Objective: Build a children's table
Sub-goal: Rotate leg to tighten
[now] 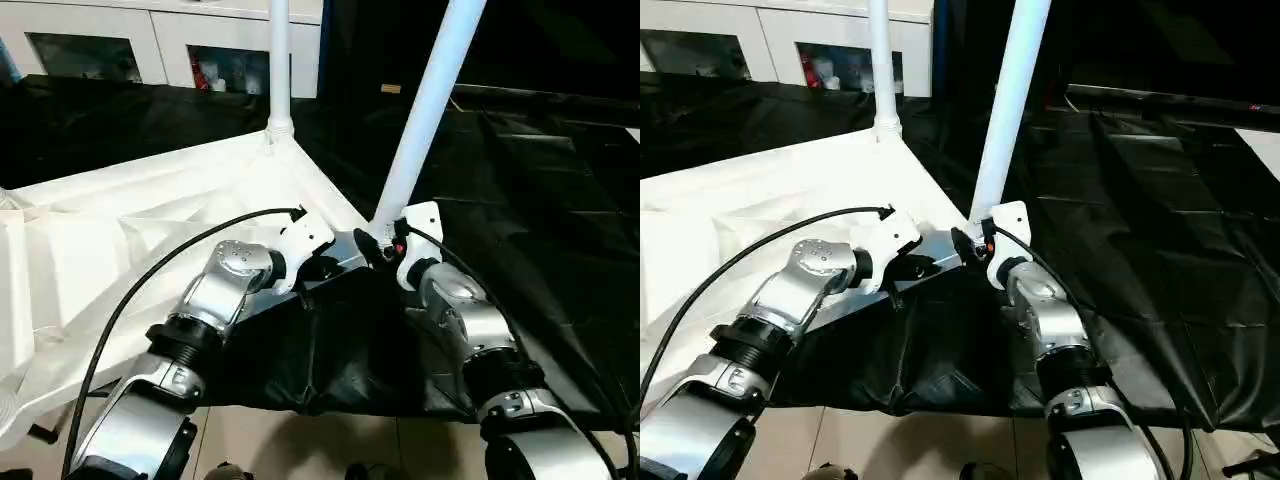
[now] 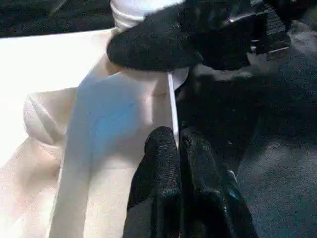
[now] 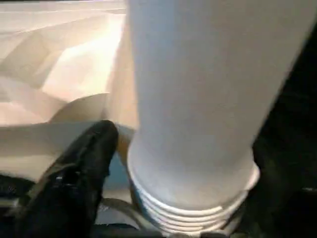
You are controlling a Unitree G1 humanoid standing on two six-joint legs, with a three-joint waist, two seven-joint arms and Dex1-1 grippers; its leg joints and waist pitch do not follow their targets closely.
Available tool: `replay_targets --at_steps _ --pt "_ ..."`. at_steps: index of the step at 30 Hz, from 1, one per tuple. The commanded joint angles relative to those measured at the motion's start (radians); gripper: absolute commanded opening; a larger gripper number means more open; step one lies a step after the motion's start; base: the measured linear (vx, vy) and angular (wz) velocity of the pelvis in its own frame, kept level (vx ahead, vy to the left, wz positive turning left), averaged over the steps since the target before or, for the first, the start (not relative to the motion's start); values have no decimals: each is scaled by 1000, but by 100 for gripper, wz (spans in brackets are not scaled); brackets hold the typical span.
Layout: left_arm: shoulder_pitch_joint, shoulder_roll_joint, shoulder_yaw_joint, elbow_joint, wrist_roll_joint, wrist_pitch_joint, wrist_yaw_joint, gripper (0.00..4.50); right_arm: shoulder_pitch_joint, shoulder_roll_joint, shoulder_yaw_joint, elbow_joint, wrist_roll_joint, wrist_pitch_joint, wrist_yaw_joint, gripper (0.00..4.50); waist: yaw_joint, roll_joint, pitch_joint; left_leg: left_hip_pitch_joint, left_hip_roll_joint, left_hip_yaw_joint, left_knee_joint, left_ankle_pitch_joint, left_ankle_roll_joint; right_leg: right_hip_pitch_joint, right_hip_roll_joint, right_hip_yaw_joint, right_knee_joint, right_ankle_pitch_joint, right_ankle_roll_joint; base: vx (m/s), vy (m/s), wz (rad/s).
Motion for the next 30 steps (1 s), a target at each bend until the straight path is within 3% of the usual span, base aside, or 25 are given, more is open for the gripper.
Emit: replay_targets --at_steps 1,8,14,16,25,30 --pt "28 -13 -51 -42 -53 -94 -106 0 10 -2 83 -27 -1 -22 135 389 3 0 -62 1 16 0 -68 -271 33 48 -63 35 -79 -339 -177 0 0 0" --pt "53 78 -60 -67 -72 -146 -238 0 73 -142 139 -141 15 -27 395 389 10 0 -59 3 19 2 -69 -270 45 47 -62 37 -78 -333 -183 0 0 0" --pt "78 136 -55 -110 -123 -169 -388 0 131 -256 176 -264 75 29 627 389 15 -3 -58 4 22 3 -69 -267 60 47 -62 38 -76 -331 -193 0 0 0" --pt "85 155 -59 -116 -133 -170 -433 0 150 -294 197 -300 88 40 700 355 17 -5 -57 5 23 3 -70 -264 60 45 -64 38 -77 -346 -192 0 0 0" --pt "79 165 -57 -94 -139 -177 -450 0 165 -301 215 -327 91 71 738 282 26 -9 -60 4 22 4 -68 -241 50 48 -64 38 -73 -329 -194 0 0 0" --pt "67 136 -36 -72 -125 -150 -383 0 174 -263 192 -325 106 106 672 277 28 -8 -60 3 22 5 -68 -236 46 48 -63 38 -72 -327 -191 0 0 0"
